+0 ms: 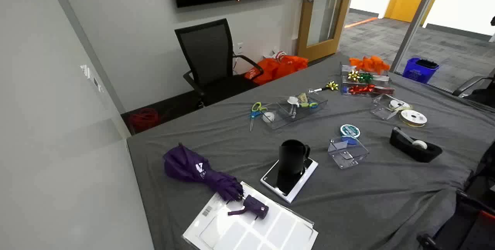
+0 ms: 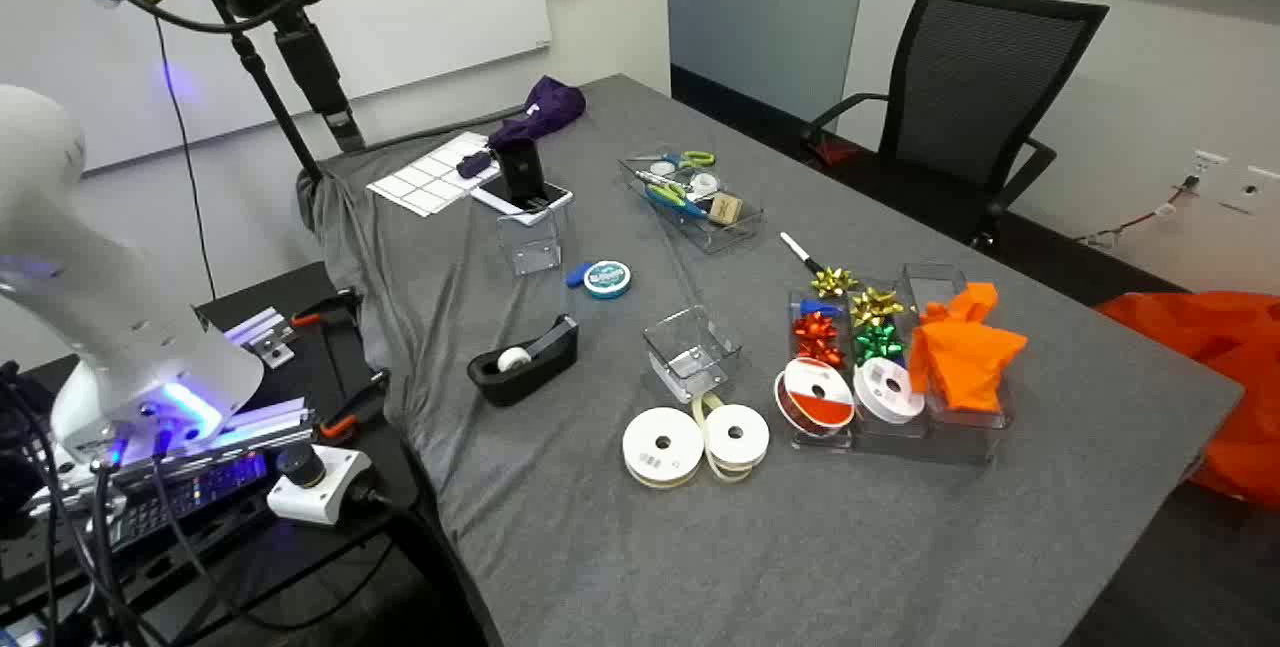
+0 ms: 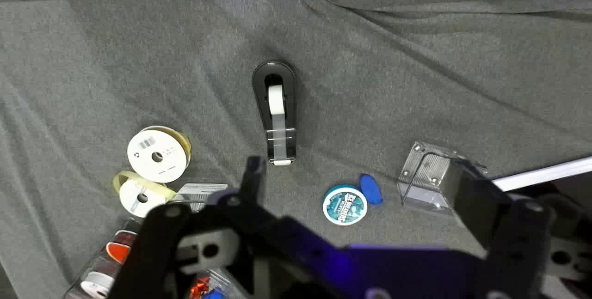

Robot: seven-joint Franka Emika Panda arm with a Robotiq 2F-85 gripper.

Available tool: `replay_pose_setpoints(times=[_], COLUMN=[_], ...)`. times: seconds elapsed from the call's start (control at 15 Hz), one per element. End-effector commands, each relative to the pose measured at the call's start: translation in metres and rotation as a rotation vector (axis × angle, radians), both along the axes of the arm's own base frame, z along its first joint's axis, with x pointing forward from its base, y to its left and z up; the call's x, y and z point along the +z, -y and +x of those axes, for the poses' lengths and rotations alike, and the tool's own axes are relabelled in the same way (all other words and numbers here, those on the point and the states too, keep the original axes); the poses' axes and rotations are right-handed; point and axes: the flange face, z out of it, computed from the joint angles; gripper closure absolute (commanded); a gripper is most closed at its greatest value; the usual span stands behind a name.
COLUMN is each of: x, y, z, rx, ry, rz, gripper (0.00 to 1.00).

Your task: Stack up the transparent containers

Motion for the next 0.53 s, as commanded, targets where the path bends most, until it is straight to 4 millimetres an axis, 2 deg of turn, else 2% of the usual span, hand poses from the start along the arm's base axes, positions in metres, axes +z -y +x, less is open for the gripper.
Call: replay_pose_setpoints(times=[0.0,0.13,0.47], x=[0.001,0.001,0.018], y=[0.000,0.000,0.035], z=[0.000,0.000,0.020], rx=[0.000,0.000,0.014], ry=[-0.001,-0.001,0.046], rz=[0.000,0.000,0.008], gripper=[0.00,0.00,0.00])
